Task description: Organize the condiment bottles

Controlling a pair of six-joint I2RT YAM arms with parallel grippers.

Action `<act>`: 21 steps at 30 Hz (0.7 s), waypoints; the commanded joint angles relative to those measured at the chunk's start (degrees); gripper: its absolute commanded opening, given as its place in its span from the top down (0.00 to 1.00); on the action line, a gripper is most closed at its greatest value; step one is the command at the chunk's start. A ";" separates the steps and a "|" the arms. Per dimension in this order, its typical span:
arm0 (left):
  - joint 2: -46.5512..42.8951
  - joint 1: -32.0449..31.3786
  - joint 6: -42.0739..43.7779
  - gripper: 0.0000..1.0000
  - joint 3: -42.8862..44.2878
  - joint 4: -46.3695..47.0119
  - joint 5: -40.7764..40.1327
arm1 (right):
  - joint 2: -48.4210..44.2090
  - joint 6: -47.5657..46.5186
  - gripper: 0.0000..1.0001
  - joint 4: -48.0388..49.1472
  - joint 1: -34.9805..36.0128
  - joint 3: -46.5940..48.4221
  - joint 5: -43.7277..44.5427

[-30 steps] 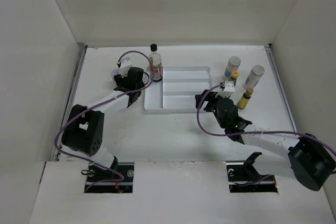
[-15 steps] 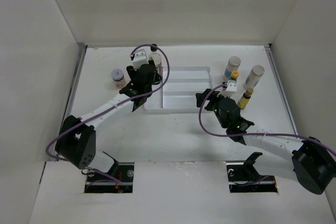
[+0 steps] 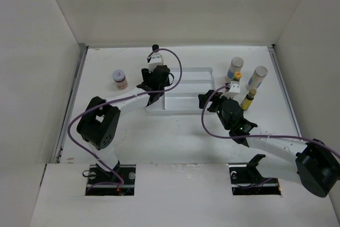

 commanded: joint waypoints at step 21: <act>-14.12 0.03 2.97 0.15 -8.61 9.53 -2.87 | -0.35 0.31 0.10 3.76 -0.44 0.74 -0.69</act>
